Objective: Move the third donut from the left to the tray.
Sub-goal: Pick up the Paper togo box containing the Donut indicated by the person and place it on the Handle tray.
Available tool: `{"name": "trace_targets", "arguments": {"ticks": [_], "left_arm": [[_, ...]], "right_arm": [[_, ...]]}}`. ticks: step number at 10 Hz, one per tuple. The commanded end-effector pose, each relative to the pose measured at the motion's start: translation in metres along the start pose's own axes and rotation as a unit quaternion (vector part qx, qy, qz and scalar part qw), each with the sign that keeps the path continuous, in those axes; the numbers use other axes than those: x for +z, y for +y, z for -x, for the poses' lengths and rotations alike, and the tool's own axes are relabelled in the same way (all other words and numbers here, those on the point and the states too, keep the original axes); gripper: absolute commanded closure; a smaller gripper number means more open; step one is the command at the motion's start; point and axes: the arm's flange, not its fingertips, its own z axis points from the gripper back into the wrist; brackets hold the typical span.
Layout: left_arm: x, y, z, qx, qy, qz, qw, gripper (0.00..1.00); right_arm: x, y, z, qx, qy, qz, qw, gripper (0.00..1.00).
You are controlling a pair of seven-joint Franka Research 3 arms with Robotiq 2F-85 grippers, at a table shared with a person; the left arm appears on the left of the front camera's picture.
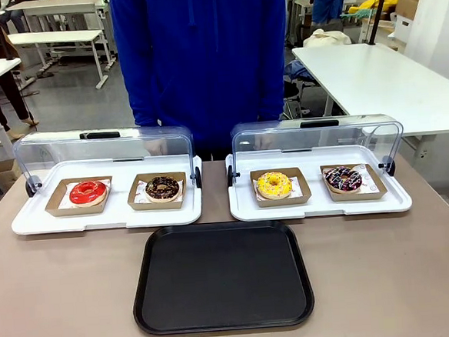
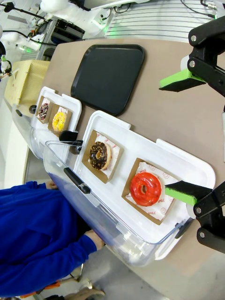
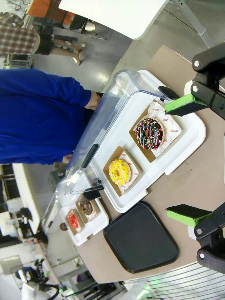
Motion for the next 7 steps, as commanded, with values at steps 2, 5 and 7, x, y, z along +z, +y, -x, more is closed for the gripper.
{"name": "trace_targets", "arguments": {"ticks": [2,5,7], "left_arm": [[0.0014,0.0002,-0.0019,-0.006,-0.005,0.003,1.0,0.0],[0.0014,0.0002,-0.0019,-0.006,-0.005,0.003,1.0,0.0],[0.0014,0.0002,-0.0019,-0.006,-0.005,0.003,1.0,0.0]], "right_arm": [[-0.0005,-0.0033,-0.0039,0.013,-0.011,-0.001,1.0,0.0],[-0.0005,-0.0033,-0.0039,0.013,-0.011,-0.001,1.0,0.0],[-0.0005,-0.0033,-0.0039,0.013,-0.011,-0.001,1.0,0.0]]}}
